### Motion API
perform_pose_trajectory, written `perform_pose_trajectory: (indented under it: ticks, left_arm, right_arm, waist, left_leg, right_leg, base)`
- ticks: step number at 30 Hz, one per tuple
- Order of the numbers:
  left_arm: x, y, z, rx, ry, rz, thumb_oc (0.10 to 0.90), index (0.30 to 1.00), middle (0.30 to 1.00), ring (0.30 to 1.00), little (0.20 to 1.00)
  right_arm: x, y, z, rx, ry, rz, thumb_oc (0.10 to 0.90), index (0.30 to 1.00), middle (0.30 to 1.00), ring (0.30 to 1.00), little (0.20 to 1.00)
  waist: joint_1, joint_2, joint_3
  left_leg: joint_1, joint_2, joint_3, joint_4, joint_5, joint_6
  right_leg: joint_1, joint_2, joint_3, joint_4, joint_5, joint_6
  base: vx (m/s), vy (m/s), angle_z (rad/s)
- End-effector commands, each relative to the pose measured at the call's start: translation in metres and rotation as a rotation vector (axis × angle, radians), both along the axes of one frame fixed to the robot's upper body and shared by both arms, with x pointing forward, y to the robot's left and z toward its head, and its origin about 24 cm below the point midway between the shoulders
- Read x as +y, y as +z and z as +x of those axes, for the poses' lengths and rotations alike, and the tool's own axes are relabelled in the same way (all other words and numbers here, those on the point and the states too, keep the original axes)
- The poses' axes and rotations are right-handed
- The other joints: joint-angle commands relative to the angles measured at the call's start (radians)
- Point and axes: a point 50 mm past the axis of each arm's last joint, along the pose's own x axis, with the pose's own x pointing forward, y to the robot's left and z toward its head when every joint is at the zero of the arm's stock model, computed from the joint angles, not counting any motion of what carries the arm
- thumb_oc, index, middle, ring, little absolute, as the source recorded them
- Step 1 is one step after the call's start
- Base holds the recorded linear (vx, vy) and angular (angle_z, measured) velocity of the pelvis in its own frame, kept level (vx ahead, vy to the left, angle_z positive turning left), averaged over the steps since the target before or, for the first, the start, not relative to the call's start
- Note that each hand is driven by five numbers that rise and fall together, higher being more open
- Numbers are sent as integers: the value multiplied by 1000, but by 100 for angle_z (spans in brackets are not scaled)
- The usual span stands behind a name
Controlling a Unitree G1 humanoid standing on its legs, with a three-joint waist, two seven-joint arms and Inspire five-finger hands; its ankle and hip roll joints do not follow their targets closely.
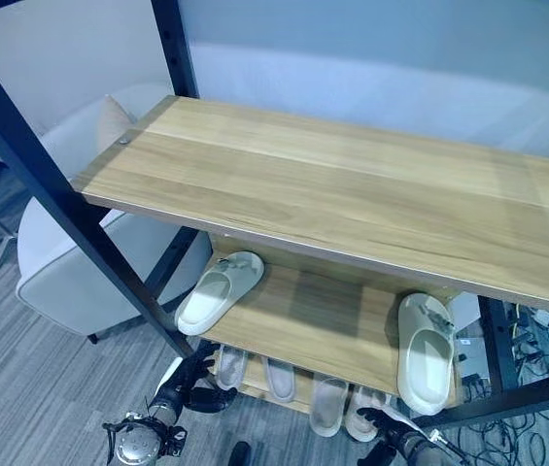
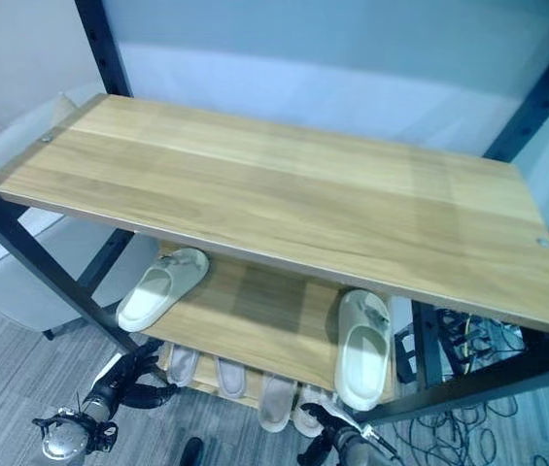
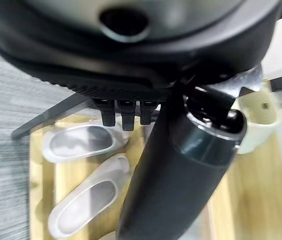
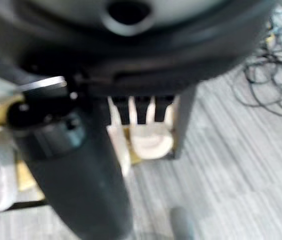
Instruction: Arrange the slippers neatly on the shoe rack.
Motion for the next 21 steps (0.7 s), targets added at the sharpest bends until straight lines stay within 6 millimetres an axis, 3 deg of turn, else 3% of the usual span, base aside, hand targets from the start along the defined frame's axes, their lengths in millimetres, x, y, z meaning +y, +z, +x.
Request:
perform_pose_trajectory:
  ticks: [1, 13, 21]
  left_arm:
    - [2, 41, 23, -221, -54, -24, 800, 900, 900, 900, 900]
    - [-1, 68, 21, -303, -81, -141, 800, 900, 900, 900, 900]
    - [-2, 86, 24, -375, -75, -204, 800, 900, 900, 900, 900]
  right_arm:
    - [-15, 10, 18, -76, -18, -70, 800, 900, 900, 900, 900]
    - [-15, -5, -4, 36, -72, -97, 800, 900, 900, 900, 900]
    - [-17, -13, -24, 103, -167, -73, 800, 900, 900, 900, 900]
  waist:
    - [23, 6, -22]
    - [50, 38, -25]
    - [53, 43, -27]
  left_leg:
    - [5, -14, 34, 2, -42, -10]
    - [6, -22, 18, 2, -20, -24]
    - [23, -27, 12, 2, -24, -25]
  right_leg:
    - [-47, -15, 31, 6, -4, 43]
    - [-26, -20, 1, 6, -9, 41]
    - [-4, -23, -12, 6, -17, 41]
  base:
    - [-33, -22, 0]
    - [-17, -16, 6]
    - [5, 0, 7]
